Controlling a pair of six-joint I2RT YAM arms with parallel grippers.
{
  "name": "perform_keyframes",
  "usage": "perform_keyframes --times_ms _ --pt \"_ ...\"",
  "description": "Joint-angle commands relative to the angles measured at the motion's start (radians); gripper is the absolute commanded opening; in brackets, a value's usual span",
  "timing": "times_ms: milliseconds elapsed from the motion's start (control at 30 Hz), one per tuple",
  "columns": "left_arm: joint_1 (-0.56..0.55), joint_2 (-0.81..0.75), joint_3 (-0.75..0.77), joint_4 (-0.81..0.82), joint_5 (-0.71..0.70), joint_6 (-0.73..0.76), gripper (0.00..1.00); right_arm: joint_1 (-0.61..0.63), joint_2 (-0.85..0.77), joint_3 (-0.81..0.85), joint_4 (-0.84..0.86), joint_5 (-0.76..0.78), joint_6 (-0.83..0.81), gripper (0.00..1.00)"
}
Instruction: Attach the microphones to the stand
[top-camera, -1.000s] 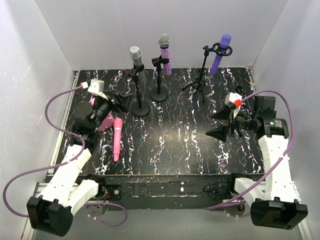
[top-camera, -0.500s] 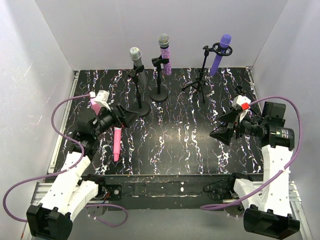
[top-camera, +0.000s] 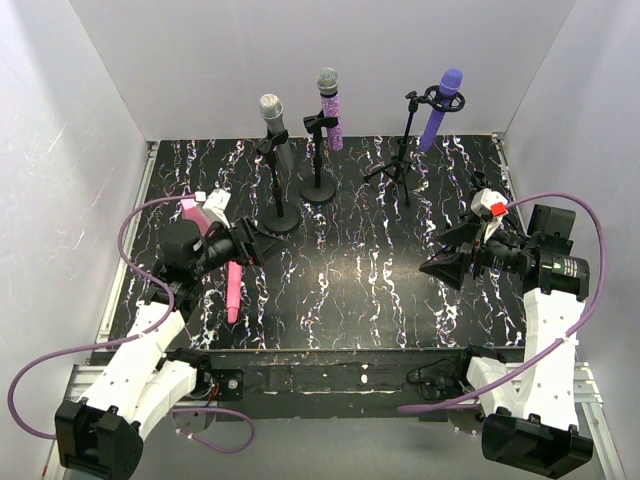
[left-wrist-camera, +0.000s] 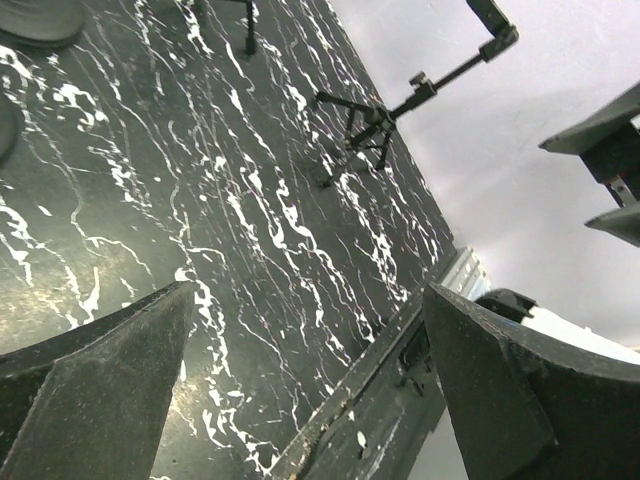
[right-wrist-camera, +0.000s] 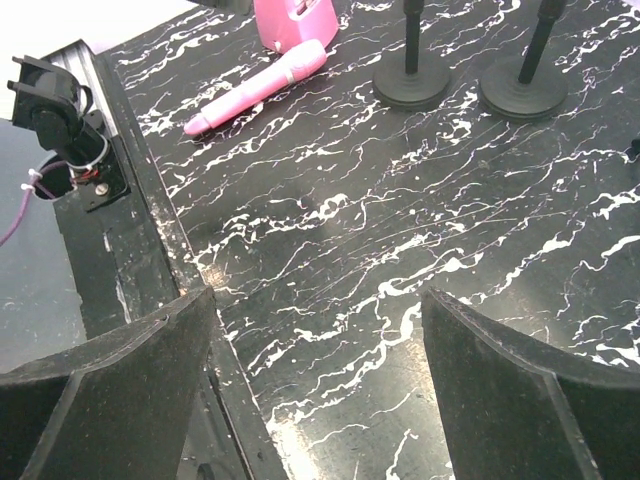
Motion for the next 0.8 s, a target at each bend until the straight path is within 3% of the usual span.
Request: perform_keyframes --times_ms 0,267,767 --pt "-0.063 0.003 -0.016 0.055 0.006 -0.015 0.98 -0.014 -0.005 -0.017 0.029 -0.044 0.025 0.9" --pt "-0.369 0.164 0.039 0.105 -0.162 0.077 0.98 -0.021 0.004 -0.001 0.029 -0.058 0.034 0.9" --pt "-0.643 0.459 0.087 0.368 -0.299 0.153 0.98 -0.026 0.013 0.029 0.016 -0.063 0.037 0.9"
